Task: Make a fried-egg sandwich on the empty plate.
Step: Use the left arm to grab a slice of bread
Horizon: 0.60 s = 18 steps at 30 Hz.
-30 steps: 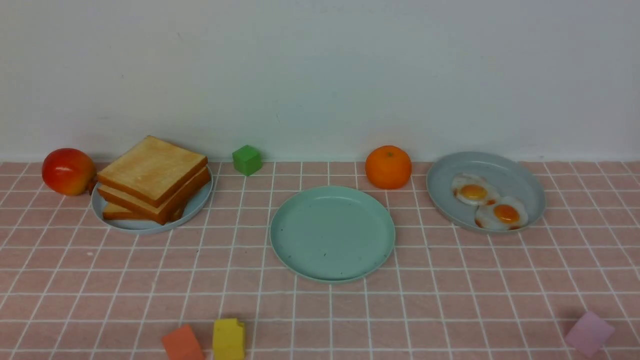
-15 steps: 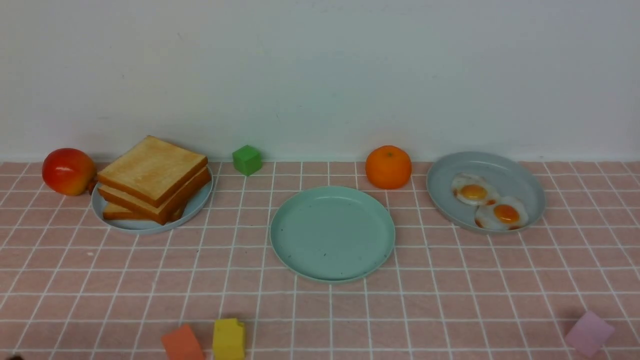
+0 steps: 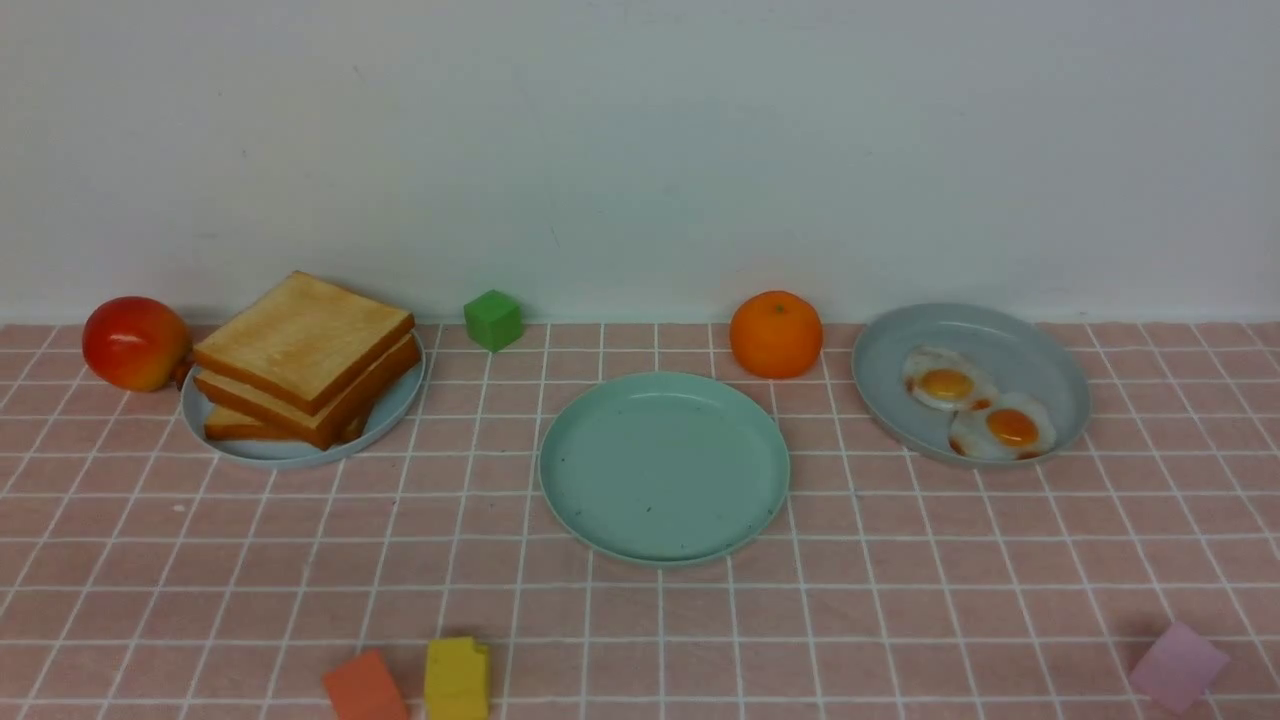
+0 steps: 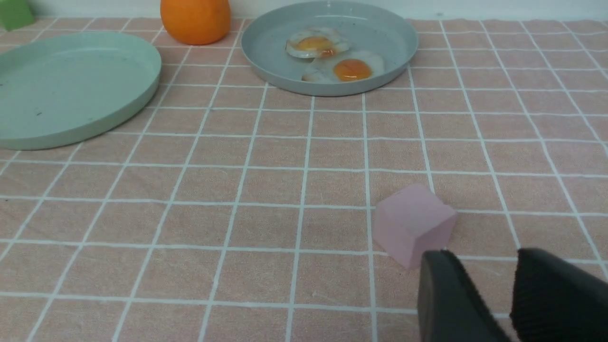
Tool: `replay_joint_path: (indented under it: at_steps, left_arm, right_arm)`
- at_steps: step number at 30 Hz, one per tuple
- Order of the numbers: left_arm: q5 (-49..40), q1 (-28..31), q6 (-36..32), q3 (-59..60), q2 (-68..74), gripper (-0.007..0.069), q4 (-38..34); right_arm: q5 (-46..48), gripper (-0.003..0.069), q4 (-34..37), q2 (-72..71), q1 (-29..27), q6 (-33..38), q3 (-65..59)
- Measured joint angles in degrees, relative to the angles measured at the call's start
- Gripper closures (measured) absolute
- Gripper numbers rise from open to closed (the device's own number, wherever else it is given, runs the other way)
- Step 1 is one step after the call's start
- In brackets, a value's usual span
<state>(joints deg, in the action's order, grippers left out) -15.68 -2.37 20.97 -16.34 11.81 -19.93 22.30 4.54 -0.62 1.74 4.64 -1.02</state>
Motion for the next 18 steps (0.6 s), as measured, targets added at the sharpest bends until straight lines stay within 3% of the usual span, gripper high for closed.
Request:
replay_joint_path:
  at_steps: [6,8,13,18]
  left_arm:
    - [-24.90,-0.94,-13.15,-19.31,22.97,0.0638,3.49]
    - [-29.32,-3.36,-14.95,-24.20,28.78,0.0638,3.67]
    - [-31.36,-9.91,-15.83,-31.41,38.77,0.0638,4.17]
    - [-32.12,-11.96,-17.02,-32.76,44.76,0.0638,4.17]
  right_arm:
    - [0.00,0.0419,0.00,0.00,0.00,0.00,0.00]
    - [0.00,0.0419,0.00,0.00,0.00,0.00,0.00]
    - [-1.20,0.0418,1.96,0.00,0.00,-1.01,-0.07]
    - [-9.81,0.0418,16.59,0.00,0.00,-9.47,-0.51]
